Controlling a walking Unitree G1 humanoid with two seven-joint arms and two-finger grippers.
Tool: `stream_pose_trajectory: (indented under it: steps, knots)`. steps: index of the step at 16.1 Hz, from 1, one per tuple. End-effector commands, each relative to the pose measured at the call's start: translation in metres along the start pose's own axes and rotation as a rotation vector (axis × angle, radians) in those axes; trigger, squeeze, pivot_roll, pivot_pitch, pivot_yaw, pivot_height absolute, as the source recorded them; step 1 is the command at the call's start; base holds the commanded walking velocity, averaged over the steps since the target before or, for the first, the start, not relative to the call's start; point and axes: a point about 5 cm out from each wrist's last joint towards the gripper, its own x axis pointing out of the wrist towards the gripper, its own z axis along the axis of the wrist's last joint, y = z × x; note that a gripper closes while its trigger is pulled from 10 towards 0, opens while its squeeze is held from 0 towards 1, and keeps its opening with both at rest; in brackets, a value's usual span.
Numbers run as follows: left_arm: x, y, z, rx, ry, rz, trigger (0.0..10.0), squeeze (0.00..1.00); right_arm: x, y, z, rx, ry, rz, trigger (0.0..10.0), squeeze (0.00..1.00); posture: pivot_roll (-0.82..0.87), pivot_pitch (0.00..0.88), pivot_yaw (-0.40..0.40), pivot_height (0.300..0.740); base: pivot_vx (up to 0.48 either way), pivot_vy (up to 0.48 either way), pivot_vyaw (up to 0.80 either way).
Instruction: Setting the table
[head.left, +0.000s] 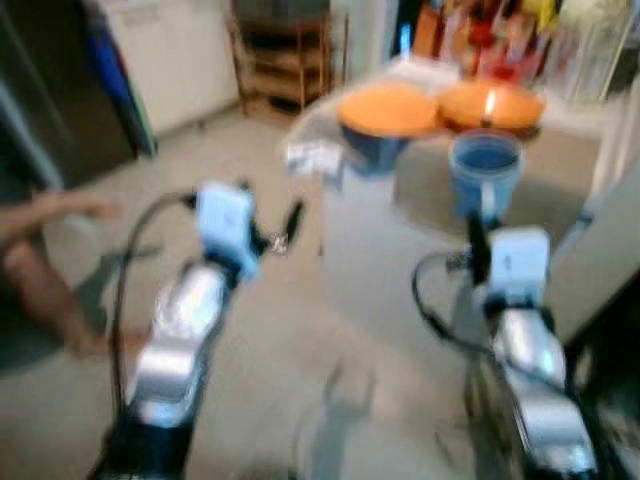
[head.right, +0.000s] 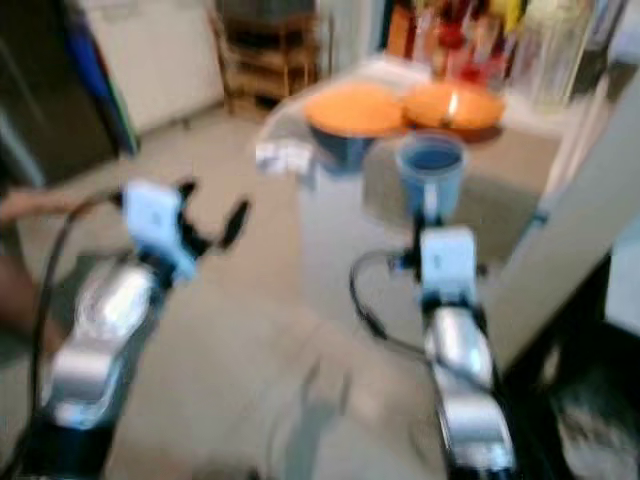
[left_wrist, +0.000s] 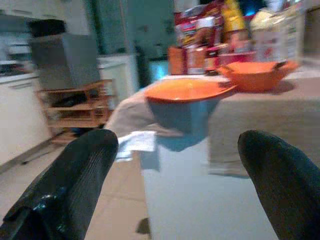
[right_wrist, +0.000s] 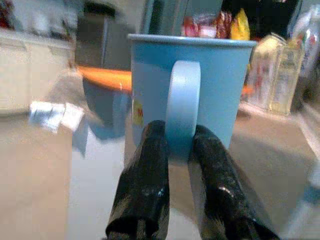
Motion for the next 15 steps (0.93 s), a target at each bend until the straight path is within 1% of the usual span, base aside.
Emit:
stream_pose_trajectory:
  steps: [1,2,6,9,11,15]
  knots:
    - [0.0015,0.0047,0.0048,0.025,-0.012,0.007,10.0,0.00,0.0046,0.0005,0.0092,0.011,-0.033,-0.004,0.0,0.14,-0.03,0.000,-0.009,0.740,0.000,0.000,-0.80]
    - [0.0016,0.0034,0.0032,0.034,-0.003,-0.008,10.0,0.00,0.0044,0.0017,0.0102,0.002,-0.041,0.002,0.0,0.13,-0.03,0.000,-0.009,0.740,0.000,-0.431,0.00]
    - [0.0017,0.0004,0.0024,0.027,-0.003,-0.029,10.0,0.00,0.0044,0.0021,0.0115,-0.010,-0.048,0.006,0.0,0.15,-0.03,0.002,-0.009,0.740,0.000,-0.423,0.00]
    - [0.0031,0.0001,0.0025,0.030,-0.003,-0.037,10.0,0.00,0.0053,0.0033,0.0101,0.003,-0.036,0.010,0.0,0.15,-0.03,0.003,-0.009,0.740,0.000,-0.417,-0.79]
    - [0.0039,-0.0013,0.0019,0.033,-0.003,-0.037,10.0,0.00,0.0054,0.0022,0.0102,0.002,-0.039,0.003,0.0,0.15,-0.03,0.003,-0.008,0.740,0.249,-0.407,0.00]
    - [0.0071,0.0012,0.0032,0.044,-0.007,-0.026,10.0,0.00,0.0069,0.0049,0.0107,0.003,-0.041,0.002,0.0,0.15,-0.03,0.005,0.001,0.740,0.000,0.000,0.00]
